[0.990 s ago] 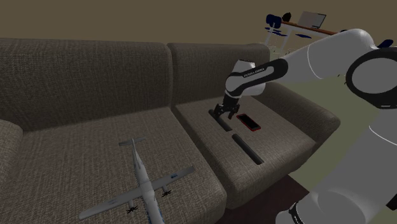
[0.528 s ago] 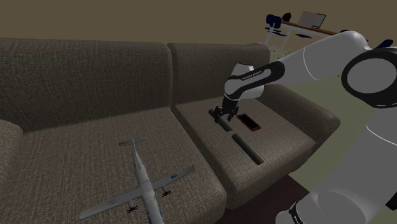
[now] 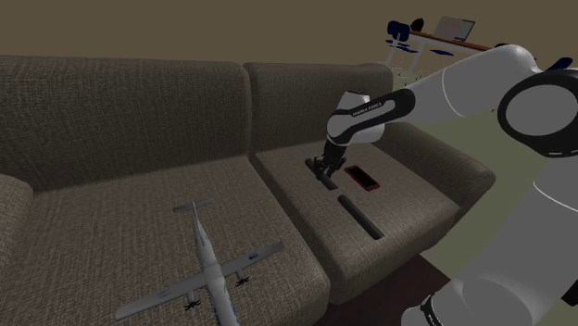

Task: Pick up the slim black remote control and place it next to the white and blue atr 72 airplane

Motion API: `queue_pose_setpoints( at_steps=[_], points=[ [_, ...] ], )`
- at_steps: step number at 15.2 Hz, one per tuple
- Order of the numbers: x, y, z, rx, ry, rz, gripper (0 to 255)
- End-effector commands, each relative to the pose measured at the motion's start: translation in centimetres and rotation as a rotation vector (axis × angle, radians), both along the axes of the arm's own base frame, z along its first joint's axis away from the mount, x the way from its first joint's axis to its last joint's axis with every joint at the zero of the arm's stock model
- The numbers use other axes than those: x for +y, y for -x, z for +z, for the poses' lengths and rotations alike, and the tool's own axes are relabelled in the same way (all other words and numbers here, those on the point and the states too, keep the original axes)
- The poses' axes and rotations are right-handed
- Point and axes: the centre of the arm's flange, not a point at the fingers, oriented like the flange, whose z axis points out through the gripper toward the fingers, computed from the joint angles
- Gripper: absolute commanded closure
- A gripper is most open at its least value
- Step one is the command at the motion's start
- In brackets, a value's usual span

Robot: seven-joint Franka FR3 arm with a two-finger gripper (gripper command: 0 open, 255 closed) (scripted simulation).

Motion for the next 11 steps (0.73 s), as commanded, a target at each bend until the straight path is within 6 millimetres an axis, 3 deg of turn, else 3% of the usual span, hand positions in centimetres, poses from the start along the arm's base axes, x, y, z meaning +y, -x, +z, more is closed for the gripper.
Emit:
queue_pose_setpoints(
  at_steps=[1,4,11],
  points=[
    [0.3,0.0,-0.2,0.003,-0.002,0.004,255],
    [0.1,0.0,-0.2,0.003,-0.002,0.004,255],
    [0.1,0.0,3.5,0.003,-0.002,0.004,255]
  ],
)
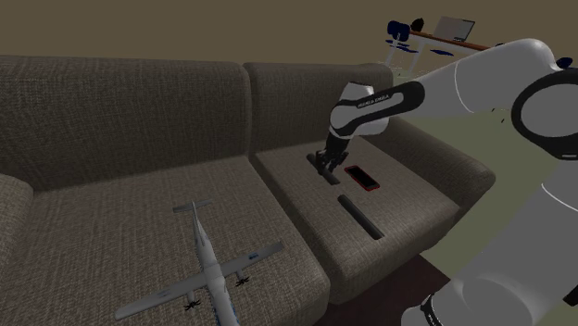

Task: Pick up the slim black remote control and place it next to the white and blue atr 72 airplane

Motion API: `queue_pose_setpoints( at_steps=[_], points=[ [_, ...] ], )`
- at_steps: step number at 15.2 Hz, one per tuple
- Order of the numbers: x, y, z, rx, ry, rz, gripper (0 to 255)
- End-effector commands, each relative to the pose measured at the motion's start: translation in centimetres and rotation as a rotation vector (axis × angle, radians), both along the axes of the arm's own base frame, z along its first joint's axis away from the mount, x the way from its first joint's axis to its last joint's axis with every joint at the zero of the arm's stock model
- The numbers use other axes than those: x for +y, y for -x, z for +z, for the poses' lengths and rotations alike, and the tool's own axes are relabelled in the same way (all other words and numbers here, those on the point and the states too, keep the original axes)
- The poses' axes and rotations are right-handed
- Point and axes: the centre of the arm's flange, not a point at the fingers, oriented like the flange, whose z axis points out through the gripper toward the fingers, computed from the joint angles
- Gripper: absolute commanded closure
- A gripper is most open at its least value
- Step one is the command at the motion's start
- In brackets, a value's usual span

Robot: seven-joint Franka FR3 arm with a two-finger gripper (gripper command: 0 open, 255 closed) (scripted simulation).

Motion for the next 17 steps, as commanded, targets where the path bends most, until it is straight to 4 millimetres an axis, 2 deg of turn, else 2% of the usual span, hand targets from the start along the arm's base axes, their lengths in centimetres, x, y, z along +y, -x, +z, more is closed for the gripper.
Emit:
queue_pose_setpoints(
  at_steps=[1,17],
  points=[
    [0.0,-0.1,1.2,0.0,0.0,0.0,255],
    [0.0,-0.1,9.6,0.0,0.0,0.0,255]
  ],
)
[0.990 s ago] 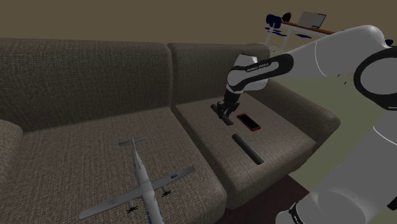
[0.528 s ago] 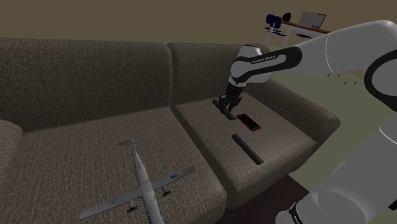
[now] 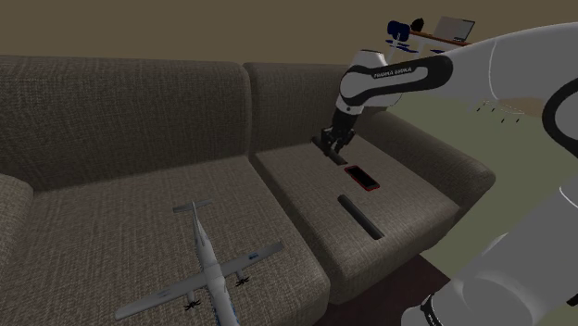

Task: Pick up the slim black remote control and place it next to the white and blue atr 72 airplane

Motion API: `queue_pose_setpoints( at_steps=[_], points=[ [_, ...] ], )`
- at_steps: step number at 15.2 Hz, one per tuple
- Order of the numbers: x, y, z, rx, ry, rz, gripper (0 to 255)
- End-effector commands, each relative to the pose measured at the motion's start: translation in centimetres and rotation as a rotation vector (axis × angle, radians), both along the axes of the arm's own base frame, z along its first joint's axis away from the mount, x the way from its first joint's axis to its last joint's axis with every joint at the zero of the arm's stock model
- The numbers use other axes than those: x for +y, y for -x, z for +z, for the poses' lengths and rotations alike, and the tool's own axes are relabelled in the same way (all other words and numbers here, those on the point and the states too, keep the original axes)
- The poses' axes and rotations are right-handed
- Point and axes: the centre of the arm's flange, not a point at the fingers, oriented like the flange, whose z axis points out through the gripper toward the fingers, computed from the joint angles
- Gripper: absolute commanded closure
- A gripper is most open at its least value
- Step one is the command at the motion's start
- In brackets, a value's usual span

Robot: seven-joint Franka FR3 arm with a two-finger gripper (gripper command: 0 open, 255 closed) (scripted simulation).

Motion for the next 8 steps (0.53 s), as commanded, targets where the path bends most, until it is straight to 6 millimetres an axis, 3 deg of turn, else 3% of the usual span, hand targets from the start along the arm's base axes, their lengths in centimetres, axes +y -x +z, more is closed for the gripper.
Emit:
queue_pose_setpoints(
  at_steps=[1,8],
  points=[
    [0.0,0.1,1.1,0.0,0.0,0.0,255],
    [0.0,0.1,4.8,0.0,0.0,0.0,255]
  ],
)
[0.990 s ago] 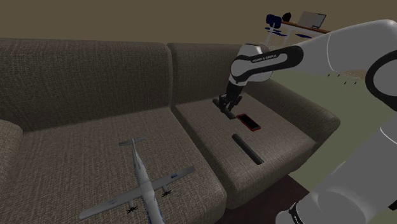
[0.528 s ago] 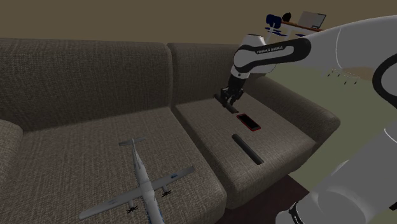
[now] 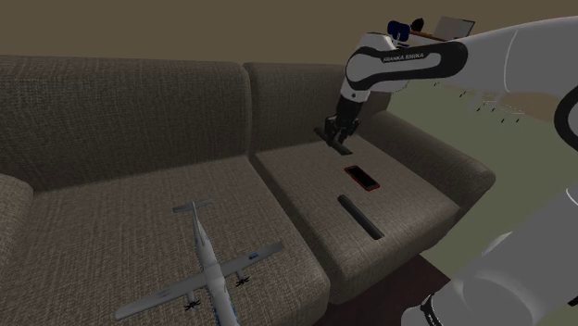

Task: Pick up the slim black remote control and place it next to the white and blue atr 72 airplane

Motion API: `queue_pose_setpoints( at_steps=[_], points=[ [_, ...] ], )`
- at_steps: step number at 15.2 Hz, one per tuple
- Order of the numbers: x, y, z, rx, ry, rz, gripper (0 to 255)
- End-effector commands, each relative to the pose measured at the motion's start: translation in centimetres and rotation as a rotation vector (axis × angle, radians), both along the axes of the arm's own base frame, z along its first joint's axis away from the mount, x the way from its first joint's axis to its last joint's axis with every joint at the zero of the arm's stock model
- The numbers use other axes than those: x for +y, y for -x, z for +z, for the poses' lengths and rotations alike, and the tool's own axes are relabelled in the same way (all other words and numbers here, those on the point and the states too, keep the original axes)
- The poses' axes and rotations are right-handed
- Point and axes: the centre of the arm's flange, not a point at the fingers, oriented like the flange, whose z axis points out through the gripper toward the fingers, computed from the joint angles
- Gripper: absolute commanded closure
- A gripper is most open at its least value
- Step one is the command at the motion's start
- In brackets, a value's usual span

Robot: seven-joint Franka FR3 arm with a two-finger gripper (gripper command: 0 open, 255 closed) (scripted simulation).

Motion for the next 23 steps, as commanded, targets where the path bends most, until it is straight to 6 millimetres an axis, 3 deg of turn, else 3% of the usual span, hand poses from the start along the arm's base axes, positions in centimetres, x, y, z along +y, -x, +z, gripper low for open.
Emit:
queue_pose_setpoints(
  at_steps=[1,23],
  points=[
    [0.1,-0.1,0.7,0.0,0.0,0.0,255],
    [28.5,-6.1,0.7,0.0,0.0,0.0,255]
  ],
)
